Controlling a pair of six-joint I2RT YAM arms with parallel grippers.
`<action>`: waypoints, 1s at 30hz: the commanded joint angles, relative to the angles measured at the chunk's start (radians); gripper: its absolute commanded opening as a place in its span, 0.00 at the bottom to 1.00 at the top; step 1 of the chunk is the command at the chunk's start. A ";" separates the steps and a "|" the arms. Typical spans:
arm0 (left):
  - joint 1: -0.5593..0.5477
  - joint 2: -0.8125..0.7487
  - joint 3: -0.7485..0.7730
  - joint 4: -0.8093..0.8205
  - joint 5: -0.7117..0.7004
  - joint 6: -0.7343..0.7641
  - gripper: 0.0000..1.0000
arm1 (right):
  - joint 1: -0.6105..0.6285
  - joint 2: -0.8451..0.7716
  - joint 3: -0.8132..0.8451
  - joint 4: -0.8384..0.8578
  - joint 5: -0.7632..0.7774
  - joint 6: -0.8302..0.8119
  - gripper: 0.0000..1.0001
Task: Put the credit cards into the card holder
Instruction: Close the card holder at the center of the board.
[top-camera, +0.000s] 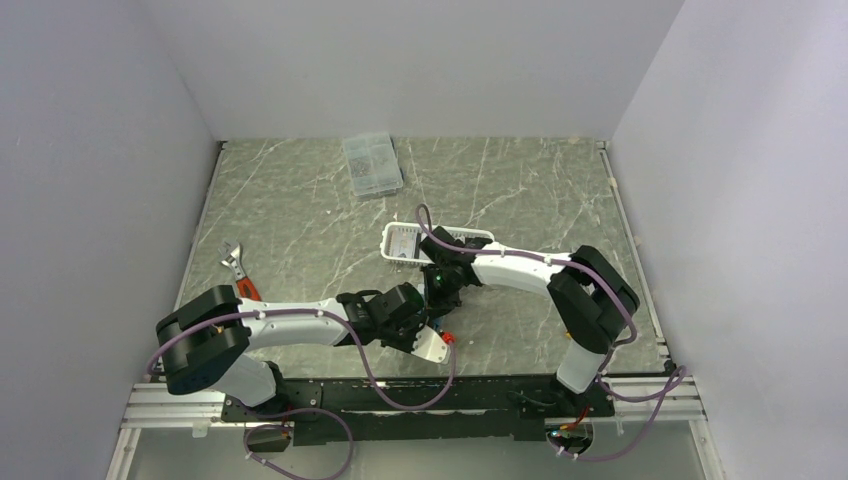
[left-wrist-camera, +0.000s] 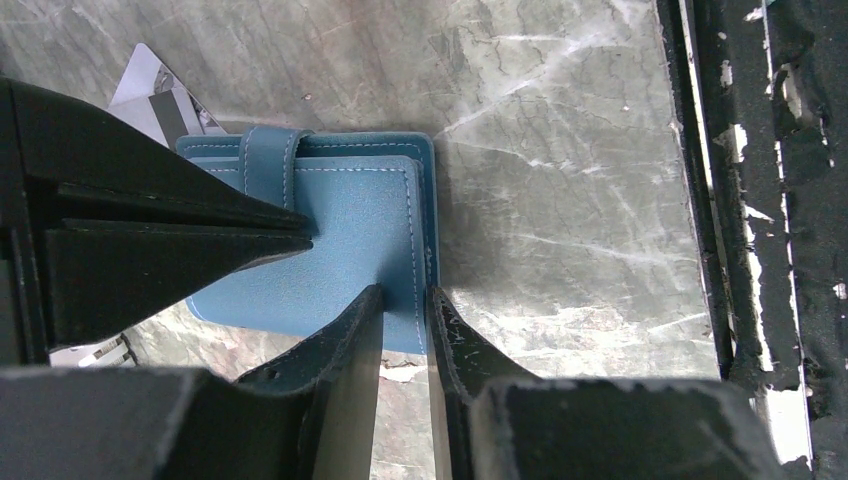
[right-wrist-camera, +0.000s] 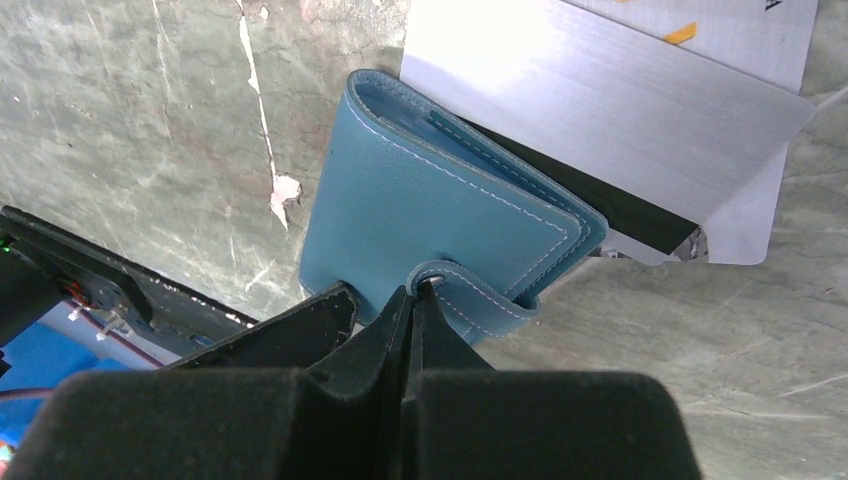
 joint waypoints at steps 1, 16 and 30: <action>-0.005 -0.022 -0.011 0.056 0.022 0.015 0.26 | 0.020 0.086 -0.070 -0.034 0.059 -0.013 0.00; 0.002 -0.142 0.016 -0.012 -0.005 0.023 0.49 | 0.040 0.192 -0.111 0.005 0.115 0.032 0.00; 0.441 -0.395 0.234 -0.407 0.381 -0.048 0.99 | 0.055 0.134 -0.240 0.102 0.199 0.106 0.00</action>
